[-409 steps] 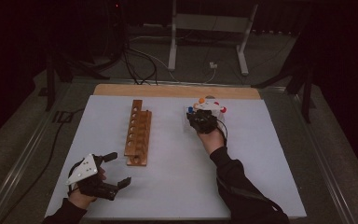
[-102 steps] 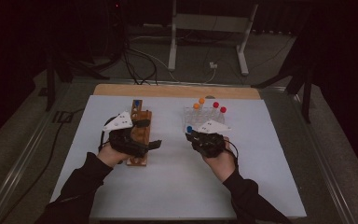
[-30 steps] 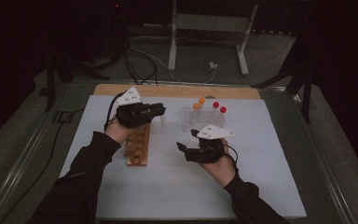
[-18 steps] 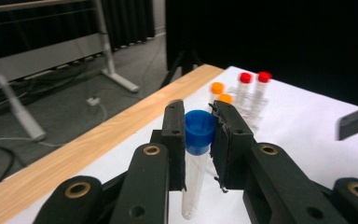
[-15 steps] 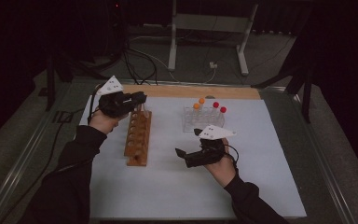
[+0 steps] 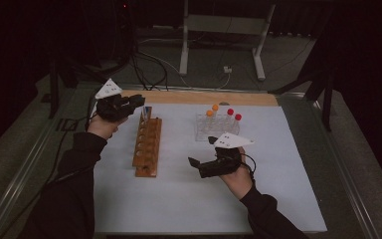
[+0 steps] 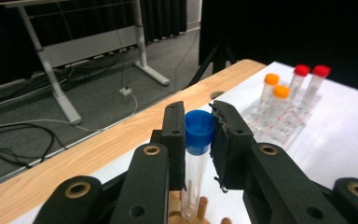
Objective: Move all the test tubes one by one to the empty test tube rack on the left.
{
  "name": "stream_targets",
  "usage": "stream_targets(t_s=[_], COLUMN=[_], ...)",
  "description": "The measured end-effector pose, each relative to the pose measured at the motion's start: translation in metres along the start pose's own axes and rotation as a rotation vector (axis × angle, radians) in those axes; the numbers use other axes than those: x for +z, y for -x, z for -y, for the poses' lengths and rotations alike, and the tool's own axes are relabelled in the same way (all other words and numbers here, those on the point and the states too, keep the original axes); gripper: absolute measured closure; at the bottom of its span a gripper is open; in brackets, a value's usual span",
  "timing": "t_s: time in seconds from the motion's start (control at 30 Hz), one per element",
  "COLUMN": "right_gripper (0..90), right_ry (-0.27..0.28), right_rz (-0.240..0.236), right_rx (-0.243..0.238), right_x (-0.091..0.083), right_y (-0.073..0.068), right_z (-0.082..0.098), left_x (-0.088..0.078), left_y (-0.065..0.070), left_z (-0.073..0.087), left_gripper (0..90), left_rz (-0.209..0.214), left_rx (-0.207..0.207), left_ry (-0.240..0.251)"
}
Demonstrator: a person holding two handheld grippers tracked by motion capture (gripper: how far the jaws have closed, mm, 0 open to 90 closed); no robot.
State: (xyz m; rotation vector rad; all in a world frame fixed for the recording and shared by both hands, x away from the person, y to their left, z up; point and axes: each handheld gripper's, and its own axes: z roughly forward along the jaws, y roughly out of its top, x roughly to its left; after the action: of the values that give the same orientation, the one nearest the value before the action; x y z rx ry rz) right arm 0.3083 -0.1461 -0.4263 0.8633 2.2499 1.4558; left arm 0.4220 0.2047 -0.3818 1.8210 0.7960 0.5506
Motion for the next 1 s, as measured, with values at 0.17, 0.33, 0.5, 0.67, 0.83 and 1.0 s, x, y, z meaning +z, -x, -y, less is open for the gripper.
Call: stream_targets(t_s=[0.17, 0.33, 0.5, 0.67, 0.83, 1.0], right_gripper=[2.2, 2.2, 2.2, 2.3, 2.3, 2.2], right_ry=[0.001, -0.003, -0.004, -0.004, -0.005, -0.005], right_rz=[-0.004, -0.006, -0.006, -0.007, -0.011, -0.011], right_rx=[0.002, 0.001, -0.001, 0.004, 0.0, 0.003], right_x=[0.0, 0.0, 0.0, 0.0, -0.001, -0.001], right_y=[0.001, 0.001, 0.001, 0.002, 0.002, 0.002], right_z=[0.001, 0.001, 0.001, 0.001, 0.001, 0.001], left_x=[0.006, 0.011, 0.017, 0.023, 0.028, 0.029], left_y=[-0.005, -0.007, -0.006, -0.006, -0.006, -0.006], left_z=[0.009, 0.018, 0.028, 0.038, 0.047, 0.053], left_gripper=[77.3, 77.3, 77.2, 77.2, 77.2, 77.1], left_rz=[-0.025, -0.024, -0.024, -0.016, -0.019, -0.021], left_rx=[-0.005, -0.021, -0.021, -0.04, -0.044, -0.058], left_ry=[-0.024, -0.041, -0.061, -0.077, -0.092, -0.084])
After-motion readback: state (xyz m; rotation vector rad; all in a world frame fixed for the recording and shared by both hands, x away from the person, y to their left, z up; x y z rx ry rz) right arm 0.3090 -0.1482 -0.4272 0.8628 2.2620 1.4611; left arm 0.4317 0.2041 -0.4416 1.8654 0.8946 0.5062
